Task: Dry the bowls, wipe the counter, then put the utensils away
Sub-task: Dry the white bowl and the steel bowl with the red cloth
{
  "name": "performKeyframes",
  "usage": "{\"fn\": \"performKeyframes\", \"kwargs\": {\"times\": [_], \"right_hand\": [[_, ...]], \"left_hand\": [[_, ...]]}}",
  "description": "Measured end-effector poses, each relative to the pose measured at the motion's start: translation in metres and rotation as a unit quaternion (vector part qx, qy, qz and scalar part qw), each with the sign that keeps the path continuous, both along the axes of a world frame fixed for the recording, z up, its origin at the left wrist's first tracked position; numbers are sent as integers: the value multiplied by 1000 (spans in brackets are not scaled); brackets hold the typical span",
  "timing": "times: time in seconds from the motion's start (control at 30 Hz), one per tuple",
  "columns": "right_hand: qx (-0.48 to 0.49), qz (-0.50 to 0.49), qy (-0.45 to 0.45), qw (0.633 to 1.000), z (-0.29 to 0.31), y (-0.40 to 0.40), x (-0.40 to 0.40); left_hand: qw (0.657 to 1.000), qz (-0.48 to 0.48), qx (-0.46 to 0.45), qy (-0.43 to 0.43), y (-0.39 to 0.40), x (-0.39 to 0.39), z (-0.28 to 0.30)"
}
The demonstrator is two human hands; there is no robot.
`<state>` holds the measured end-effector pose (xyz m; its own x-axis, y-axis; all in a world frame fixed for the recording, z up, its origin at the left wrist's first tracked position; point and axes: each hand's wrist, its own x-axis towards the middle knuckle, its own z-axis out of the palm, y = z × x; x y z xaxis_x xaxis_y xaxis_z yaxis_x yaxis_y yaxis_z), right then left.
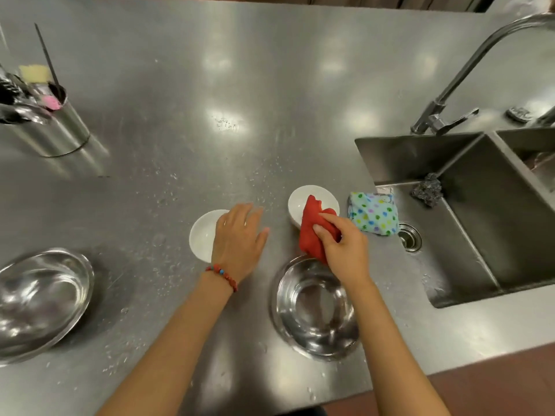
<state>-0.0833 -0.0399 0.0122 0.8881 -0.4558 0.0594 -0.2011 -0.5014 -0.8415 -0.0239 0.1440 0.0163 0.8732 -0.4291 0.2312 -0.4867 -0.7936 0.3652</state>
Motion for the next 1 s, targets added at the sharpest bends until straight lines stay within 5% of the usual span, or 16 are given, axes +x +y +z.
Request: {"fn": "performKeyframes", "kwargs": {"times": [0.47,1.0], "right_hand": [[0,22,20,1000,-27,-189,109],[-126,109,122,978,-76,-214,219]], "left_hand": [[998,54,15,36,-170,55,-9],[987,131,40,81,-170,58,-34]]}}
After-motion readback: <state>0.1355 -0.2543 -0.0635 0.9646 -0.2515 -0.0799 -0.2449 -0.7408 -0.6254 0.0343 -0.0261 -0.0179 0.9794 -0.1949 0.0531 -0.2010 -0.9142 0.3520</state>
